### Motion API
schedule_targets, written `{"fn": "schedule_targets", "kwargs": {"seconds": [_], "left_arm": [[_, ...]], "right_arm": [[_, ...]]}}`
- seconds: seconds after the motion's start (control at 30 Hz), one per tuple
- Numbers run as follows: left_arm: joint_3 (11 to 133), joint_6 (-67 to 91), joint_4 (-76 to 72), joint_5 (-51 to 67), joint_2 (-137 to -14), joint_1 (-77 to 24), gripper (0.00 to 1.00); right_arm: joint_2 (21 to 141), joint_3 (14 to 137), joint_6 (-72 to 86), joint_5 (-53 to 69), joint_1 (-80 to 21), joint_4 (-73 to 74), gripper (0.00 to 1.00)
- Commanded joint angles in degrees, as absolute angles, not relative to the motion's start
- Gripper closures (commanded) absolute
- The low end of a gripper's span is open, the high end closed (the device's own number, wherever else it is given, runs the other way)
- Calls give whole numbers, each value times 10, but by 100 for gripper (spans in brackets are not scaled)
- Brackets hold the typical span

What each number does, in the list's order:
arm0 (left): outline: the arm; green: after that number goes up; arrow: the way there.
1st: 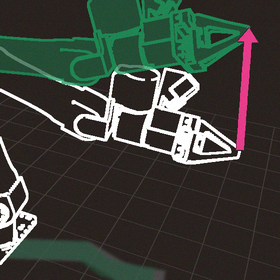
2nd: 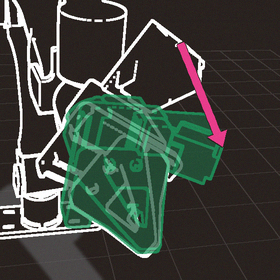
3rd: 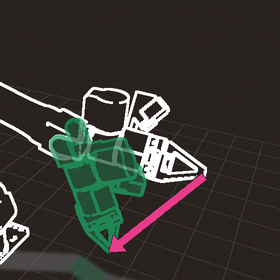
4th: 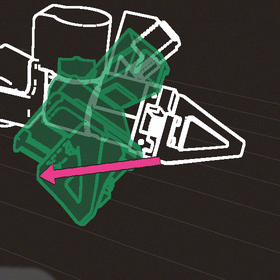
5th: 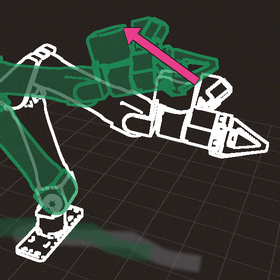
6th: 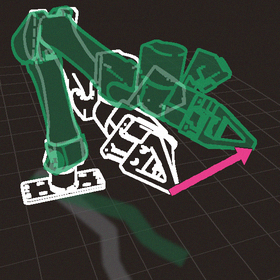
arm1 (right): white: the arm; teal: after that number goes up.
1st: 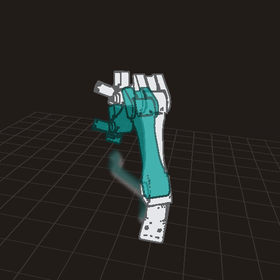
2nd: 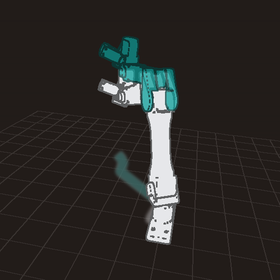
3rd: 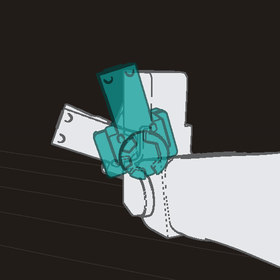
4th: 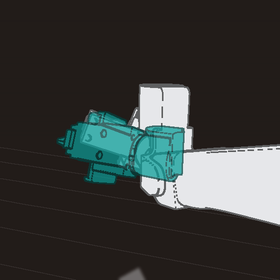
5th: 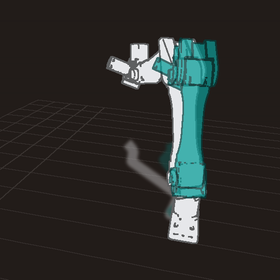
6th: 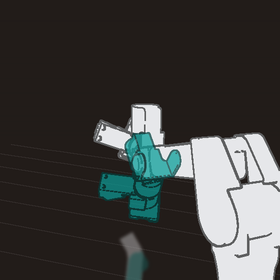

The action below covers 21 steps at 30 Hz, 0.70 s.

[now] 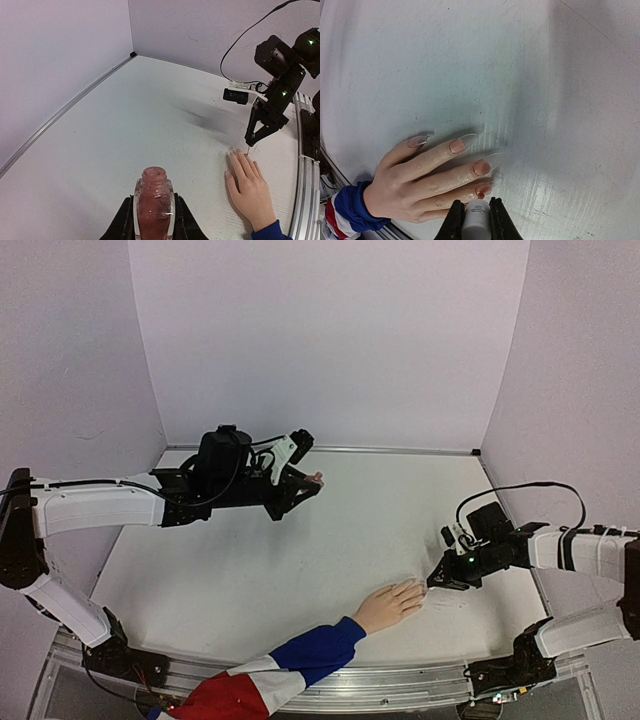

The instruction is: Paint the nails

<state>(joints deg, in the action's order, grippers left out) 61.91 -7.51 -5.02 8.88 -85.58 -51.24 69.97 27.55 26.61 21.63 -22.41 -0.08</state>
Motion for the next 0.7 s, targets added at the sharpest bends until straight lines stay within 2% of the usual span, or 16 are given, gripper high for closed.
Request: {"fn": "schedule_targets", "kwargs": {"seconds": [0.0, 0.67], "left_arm": [[648, -80, -79, 93, -847, -515, 100], [641, -80, -80, 91, -842, -515, 100]], "right_arm": [[704, 277, 261, 216, -223, 5, 100], [706, 277, 261, 199, -222, 5, 100]]}}
